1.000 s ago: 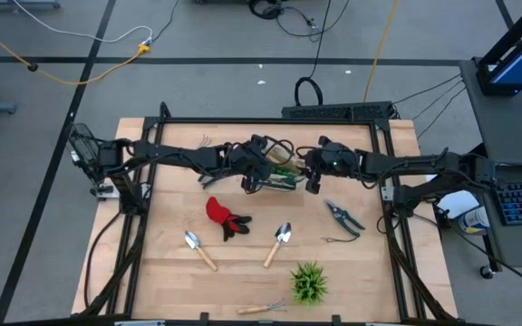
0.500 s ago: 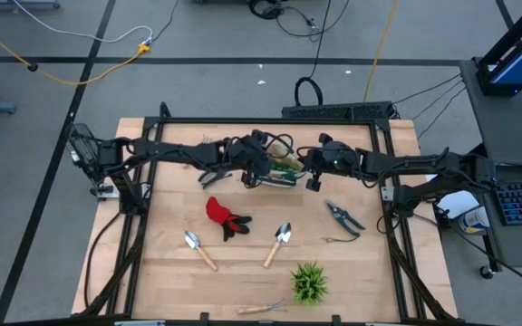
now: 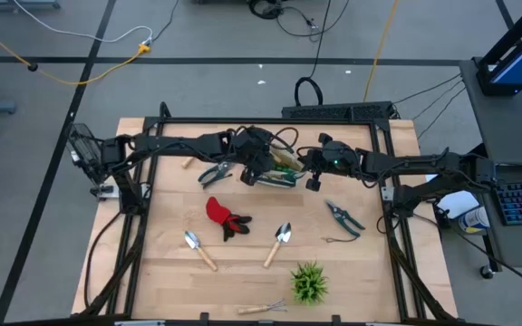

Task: Pick & Place Garden tools in Gardening bag
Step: Put the bottom left brown trowel into the gardening bag

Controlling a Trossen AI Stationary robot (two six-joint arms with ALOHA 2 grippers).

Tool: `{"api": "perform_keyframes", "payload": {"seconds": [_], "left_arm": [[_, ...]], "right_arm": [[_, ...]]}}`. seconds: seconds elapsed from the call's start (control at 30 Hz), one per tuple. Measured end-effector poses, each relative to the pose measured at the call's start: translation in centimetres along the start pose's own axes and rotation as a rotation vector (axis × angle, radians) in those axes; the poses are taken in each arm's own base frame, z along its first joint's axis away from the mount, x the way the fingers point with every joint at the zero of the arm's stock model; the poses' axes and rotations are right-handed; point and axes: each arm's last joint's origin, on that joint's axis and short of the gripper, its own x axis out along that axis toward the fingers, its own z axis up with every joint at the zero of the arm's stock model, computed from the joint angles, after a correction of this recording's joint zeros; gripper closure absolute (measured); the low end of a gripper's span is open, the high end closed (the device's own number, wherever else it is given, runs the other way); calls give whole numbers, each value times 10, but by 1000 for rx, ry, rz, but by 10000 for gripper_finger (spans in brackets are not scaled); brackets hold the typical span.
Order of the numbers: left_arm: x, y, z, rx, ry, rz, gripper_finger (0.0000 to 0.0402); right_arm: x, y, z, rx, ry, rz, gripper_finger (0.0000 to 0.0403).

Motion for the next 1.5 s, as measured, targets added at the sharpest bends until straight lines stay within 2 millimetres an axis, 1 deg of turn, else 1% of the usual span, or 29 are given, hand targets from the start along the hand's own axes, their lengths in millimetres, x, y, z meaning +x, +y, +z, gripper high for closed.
{"api": "perform_keyframes", "payload": {"seconds": [0.13,0.27,0.4,0.53,0.63,0.77,0.9,1.0,1.13,1.2,1.3,1.43,1.5], "left_arm": [[9,0,-7,5,23,-8,294],[18,2,-14,14,52,11,276],[18,6,-21,8,80,18,256],[18,9,-31,-9,116,-5,255],[21,8,-38,-18,145,-28,269],[30,5,-39,-10,152,-31,304],[34,2,-37,-6,148,-30,344],[35,1,-34,-41,133,-21,373],[38,-6,-34,-20,132,-76,398],[40,-9,-36,-10,153,-96,395],[40,-10,-36,-5,189,-84,379],[35,-8,-28,-29,161,-38,355],[35,-10,-25,1,169,-29,341]], "right_arm": [[0,0,0,0,0,0,402],[0,0,0,1,-4,-1,402],[0,0,1,-9,-8,-1,402],[0,0,3,-14,-28,-5,402],[0,0,6,-19,-74,32,402],[-1,2,11,-32,-146,127,403],[-1,3,11,-32,-139,126,403],[-1,2,11,-32,-140,125,403],[-1,3,11,-32,-141,126,403],[-1,3,11,-32,-141,126,403],[-1,3,11,-32,-141,126,403],[-1,3,11,-32,-140,126,403],[-1,3,11,-32,-140,126,403]]}}
